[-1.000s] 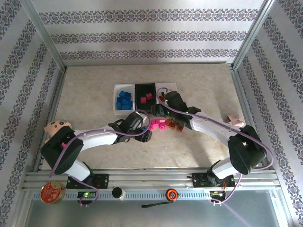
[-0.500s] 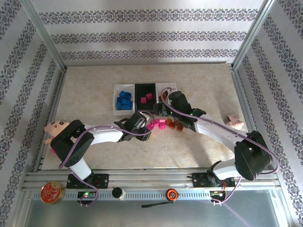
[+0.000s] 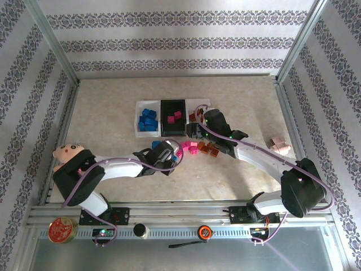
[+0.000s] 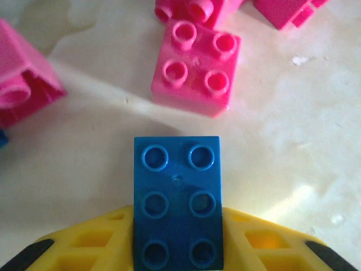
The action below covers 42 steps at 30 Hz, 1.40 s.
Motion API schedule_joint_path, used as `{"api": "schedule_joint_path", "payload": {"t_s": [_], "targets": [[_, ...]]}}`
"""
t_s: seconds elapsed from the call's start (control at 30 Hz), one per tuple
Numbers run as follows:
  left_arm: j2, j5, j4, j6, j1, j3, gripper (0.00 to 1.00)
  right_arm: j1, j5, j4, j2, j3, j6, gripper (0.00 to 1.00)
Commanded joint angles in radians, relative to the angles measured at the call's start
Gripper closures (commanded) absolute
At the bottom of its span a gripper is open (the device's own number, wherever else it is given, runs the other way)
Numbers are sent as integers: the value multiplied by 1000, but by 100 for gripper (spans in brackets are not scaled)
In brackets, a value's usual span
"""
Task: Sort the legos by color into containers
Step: Pick up the lego from the center of the table, then place the lego in the container.
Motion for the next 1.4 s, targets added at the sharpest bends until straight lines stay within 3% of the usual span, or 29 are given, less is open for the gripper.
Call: {"api": "schedule_joint_path", "payload": {"t_s": [0.0,0.17,0.37,0.47,0.63,0.93,1.13,1.37], "targets": [[-133,32,-32,-64,-11,-22,66,-8,16,11,-26,-15,18,29],[-296,43,-67,-98,39,13,70,-10,12,17,-30,-30,28,29],[-336,3,-53,-126,252,95,74,-10,6,19,-41,-51,37,29],[-275,-27,-34,-121,351,151,75,-10,4,15,-51,-60,41,30],[-106,31,16,-143,481,238,76,-10,6,3,-74,-82,39,29],[159,74,-26,-144,548,472,77,-6,-15,-12,-128,-151,49,29],[250,101,-74,-154,568,576,63,0,-12,-37,-175,-204,50,28],[197,147,-70,-171,567,585,44,-5,7,-67,-207,-234,42,28]]}}
